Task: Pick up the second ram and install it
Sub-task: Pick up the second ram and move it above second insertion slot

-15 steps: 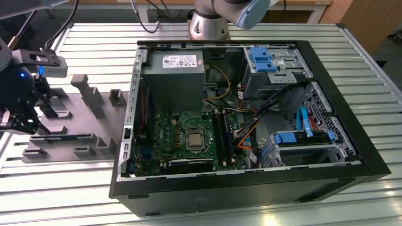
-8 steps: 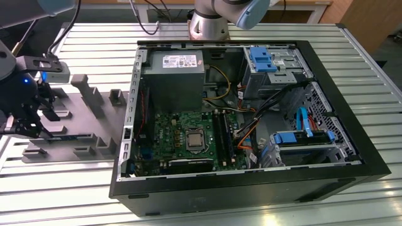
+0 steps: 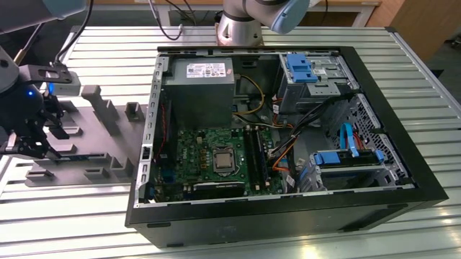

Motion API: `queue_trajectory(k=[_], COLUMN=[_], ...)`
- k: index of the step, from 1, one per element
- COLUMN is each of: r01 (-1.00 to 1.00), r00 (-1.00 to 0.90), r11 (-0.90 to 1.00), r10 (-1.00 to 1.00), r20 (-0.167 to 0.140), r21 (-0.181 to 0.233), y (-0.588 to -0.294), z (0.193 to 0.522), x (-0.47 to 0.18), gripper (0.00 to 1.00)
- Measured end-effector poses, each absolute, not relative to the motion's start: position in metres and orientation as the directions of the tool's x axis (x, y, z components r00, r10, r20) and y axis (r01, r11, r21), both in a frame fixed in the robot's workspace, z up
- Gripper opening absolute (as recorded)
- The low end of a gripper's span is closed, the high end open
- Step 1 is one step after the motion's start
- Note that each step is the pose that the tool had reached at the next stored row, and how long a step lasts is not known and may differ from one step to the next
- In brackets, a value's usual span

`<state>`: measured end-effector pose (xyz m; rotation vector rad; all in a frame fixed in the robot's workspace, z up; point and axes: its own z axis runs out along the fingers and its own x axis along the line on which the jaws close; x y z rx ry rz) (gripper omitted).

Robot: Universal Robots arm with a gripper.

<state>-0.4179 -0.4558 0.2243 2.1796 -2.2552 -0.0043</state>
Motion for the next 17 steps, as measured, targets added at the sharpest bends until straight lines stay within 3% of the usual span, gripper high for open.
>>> queue_trajectory(k=[17], r01=[-0.999], r00=[-0.034], r11=[0.034], r10=[-0.999], r20=[0.002], r21=[0.006], y=[-0.4567], z=[0.2148], x=[-0.4178], gripper=[0.52])
